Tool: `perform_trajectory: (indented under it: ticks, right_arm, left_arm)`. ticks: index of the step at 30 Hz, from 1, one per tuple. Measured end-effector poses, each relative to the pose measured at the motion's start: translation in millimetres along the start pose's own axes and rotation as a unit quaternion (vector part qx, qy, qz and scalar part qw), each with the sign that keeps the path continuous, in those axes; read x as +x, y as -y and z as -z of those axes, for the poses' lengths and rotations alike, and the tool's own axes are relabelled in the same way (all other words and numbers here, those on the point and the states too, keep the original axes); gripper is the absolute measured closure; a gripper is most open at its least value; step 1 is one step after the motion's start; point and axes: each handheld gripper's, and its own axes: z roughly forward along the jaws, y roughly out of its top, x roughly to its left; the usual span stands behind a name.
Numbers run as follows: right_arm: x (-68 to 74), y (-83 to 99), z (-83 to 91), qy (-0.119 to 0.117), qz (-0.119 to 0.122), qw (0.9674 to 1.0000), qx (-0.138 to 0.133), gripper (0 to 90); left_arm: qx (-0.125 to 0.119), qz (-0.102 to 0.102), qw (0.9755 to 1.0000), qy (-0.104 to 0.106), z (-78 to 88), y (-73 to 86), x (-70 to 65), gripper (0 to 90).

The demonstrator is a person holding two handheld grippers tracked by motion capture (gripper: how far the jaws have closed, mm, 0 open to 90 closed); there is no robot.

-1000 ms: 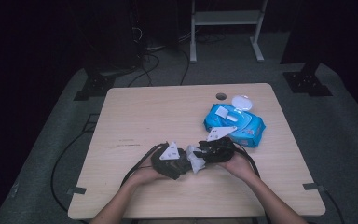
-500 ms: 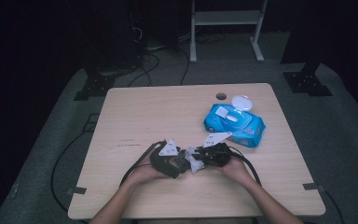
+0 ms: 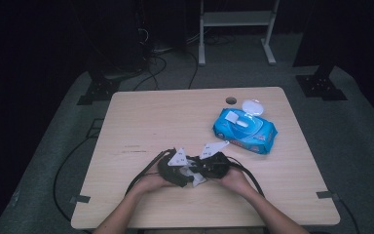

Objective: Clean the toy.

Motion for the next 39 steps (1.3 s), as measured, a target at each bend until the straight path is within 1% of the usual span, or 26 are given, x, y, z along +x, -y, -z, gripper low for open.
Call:
perform_trajectory:
  ticks: [3, 4, 7, 9, 10, 13, 14, 15, 17, 19, 21, 22, 25, 26, 28, 30, 31, 32, 34, 35, 37, 39]
  right_arm:
    - [-10.3, 6.9, 16.2, 0.029, -0.001, 0.9995, 0.007, 81.2]
    - [-15.2, 10.6, 24.4, 0.041, -0.005, 0.9991, 0.011, 81.2]
    - [-22.5, 17.1, 37.4, 0.055, -0.015, 0.9982, 0.018, 81.3]
    - [-21.5, 18.3, 39.1, 0.050, -0.019, 0.9984, 0.019, 81.4]
    - [-19.0, 17.4, 37.1, 0.046, -0.013, 0.9987, 0.019, 81.5]
    - [-7.2, 10.9, 22.2, 0.013, -0.005, 0.9998, 0.017, 81.4]
    - [-2.3, 7.7, 15.6, 0.009, 0.002, 0.9998, 0.018, 81.5]
    - [1.2, 4.3, 9.5, 0.001, 0.005, 0.9999, 0.016, 81.5]
    - [4.4, -1.7, 0.3, -0.006, 0.008, 0.9999, 0.014, 81.5]
    - [3.7, -5.7, -4.2, -0.002, 0.008, 0.9999, 0.009, 81.5]
    - [0.0, -7.1, -4.2, 0.005, 0.004, 0.9999, 0.008, 81.5]
    - [-2.5, -7.1, -2.7, 0.013, 0.001, 0.9999, 0.008, 81.6]
    - [-9.5, -5.1, 6.0, 0.044, -0.002, 0.9989, 0.012, 81.7]
    - [-11.1, -4.4, 8.3, 0.051, -0.004, 0.9986, 0.013, 81.8]
    - [-10.8, -4.0, 9.1, 0.049, -0.006, 0.9987, 0.014, 81.8]
    - [-6.2, -5.9, 3.9, 0.024, -0.011, 0.9996, 0.009, 81.8]
    - [-1.6, -7.9, -1.0, 0.015, -0.006, 0.9998, 0.011, 81.7]
    - [3.8, -11.1, -7.6, 0.009, 0.004, 0.9999, 0.013, 81.7]
    - [7.8, -15.3, -14.7, 0.011, 0.012, 0.9997, 0.016, 81.7]
    - [7.6, -16.9, -16.7, 0.013, 0.014, 0.9997, 0.015, 81.8]
    - [3.2, -17.9, -16.2, 0.019, 0.008, 0.9997, 0.012, 81.8]
    - [-2.7, -16.3, -10.7, 0.033, 0.006, 0.9994, 0.012, 81.8]
  left_arm:
    - [-0.003, -0.003, 1.0000, -0.001, 0.6, -0.8, 0.0, 23.7]
    - [-0.008, 0.001, 1.0000, -0.001, 0.5, -1.2, -0.4, 23.7]
    - [-0.004, 0.000, 1.0000, -0.004, 0.1, -2.4, -0.9, 23.7]
    - [-0.001, -0.004, 1.0000, -0.007, 0.0, -2.9, -1.9, 23.7]
    - [0.001, -0.006, 1.0000, -0.008, 0.2, -3.0, -1.9, 23.7]
    - [0.001, -0.006, 0.9999, -0.009, -0.1, -3.2, -2.9, 23.8]
    - [0.006, -0.013, 0.9999, -0.011, 0.3, -3.2, -3.3, 23.8]
    - [0.006, -0.013, 0.9998, -0.012, 0.2, -3.3, -3.8, 23.8]
    - [0.010, -0.018, 0.9997, -0.013, 0.7, -3.3, -3.8, 23.8]
    - [0.008, -0.015, 0.9998, -0.011, 1.0, -2.8, -3.3, 23.8]
    - [0.007, -0.017, 0.9998, -0.012, 0.9, -2.6, -2.9, 23.7]
    - [0.005, -0.013, 0.9998, -0.012, 0.8, -2.5, -3.0, 23.7]
    - [0.006, -0.014, 0.9998, -0.014, 0.7, -2.9, -3.8, 23.7]
    - [0.006, -0.015, 0.9998, -0.014, 0.7, -3.0, -3.8, 23.7]
    - [0.008, -0.016, 0.9997, -0.015, 0.7, -3.4, -4.1, 23.8]
    - [0.008, -0.016, 0.9998, -0.013, 0.6, -3.6, -4.3, 23.8]
    - [0.008, -0.017, 0.9997, -0.015, 0.4, -3.7, -4.9, 23.8]
    - [0.010, -0.019, 0.9997, -0.014, 0.6, -3.7, -4.8, 23.8]
    - [0.011, -0.020, 0.9996, -0.016, 0.8, -3.4, -4.9, 23.8]
    - [0.009, -0.017, 0.9997, -0.018, 0.9, -2.9, -4.7, 23.8]
    - [0.009, -0.016, 0.9997, -0.018, 1.3, -2.5, -3.9, 23.8]
    - [0.008, -0.016, 0.9997, -0.017, 1.5, -2.2, -3.3, 23.8]
